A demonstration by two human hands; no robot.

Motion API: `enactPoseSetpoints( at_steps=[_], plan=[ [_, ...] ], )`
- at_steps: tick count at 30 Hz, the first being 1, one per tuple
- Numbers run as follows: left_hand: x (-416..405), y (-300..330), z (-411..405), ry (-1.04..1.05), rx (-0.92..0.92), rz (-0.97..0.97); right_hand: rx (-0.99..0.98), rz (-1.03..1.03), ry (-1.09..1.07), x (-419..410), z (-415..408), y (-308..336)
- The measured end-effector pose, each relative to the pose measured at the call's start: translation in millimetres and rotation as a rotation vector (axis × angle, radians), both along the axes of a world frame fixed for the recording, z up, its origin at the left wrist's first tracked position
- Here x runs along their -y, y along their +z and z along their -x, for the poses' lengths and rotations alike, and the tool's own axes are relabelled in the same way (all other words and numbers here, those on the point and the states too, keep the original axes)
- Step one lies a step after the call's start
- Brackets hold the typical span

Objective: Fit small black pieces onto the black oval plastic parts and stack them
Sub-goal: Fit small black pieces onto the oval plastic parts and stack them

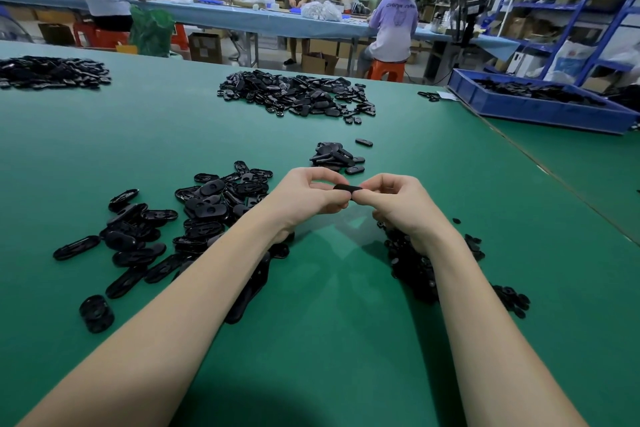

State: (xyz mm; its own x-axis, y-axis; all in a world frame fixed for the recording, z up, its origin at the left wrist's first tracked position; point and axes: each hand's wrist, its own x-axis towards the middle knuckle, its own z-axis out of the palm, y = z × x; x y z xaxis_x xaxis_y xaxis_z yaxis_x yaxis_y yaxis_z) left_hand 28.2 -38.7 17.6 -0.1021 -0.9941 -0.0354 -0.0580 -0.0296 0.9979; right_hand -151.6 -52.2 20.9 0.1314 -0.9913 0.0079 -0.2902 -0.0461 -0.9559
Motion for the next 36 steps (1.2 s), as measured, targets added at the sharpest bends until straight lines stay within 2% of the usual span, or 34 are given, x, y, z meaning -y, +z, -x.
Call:
enactPoseSetpoints(
  at_steps=[13,20,23,25,27,30,34,36],
  plan=[
    [-0.3,-3.6,8.6,0.124,0.133,-0.004,-0.109,0.035,-0.09,4.4,-6.5,-9.5],
    [3.7,-13.4,8.7,0.178,0.138,-0.004,-0.17,0.1,-0.107,2.5,-11.7,-13.5],
    [3.2,-12.5,6.9,0.15,0.151,0.07,-0.134,0.135,-0.131,1.2,-13.3,-12.4],
    [2.2,-7.2,2.4,0.106,0.164,0.158,-0.008,0.103,-0.147,0.9,-14.7,-10.4],
    [2.4,-1.6,-3.0,0.091,0.25,0.248,0.127,0.023,-0.152,0.0,-18.1,-7.6],
    [3.7,0.6,-11.7,0.131,0.518,0.402,0.24,-0.067,-0.175,-2.4,-27.6,-4.8],
    [6.7,-4.1,-24.2,0.171,0.684,0.491,0.312,-0.092,-0.254,-5.0,-49.6,-11.4],
    [10.3,-6.8,-30.0,0.191,0.734,0.475,0.258,-0.009,-0.321,-8.2,-60.4,-21.0]
  ],
)
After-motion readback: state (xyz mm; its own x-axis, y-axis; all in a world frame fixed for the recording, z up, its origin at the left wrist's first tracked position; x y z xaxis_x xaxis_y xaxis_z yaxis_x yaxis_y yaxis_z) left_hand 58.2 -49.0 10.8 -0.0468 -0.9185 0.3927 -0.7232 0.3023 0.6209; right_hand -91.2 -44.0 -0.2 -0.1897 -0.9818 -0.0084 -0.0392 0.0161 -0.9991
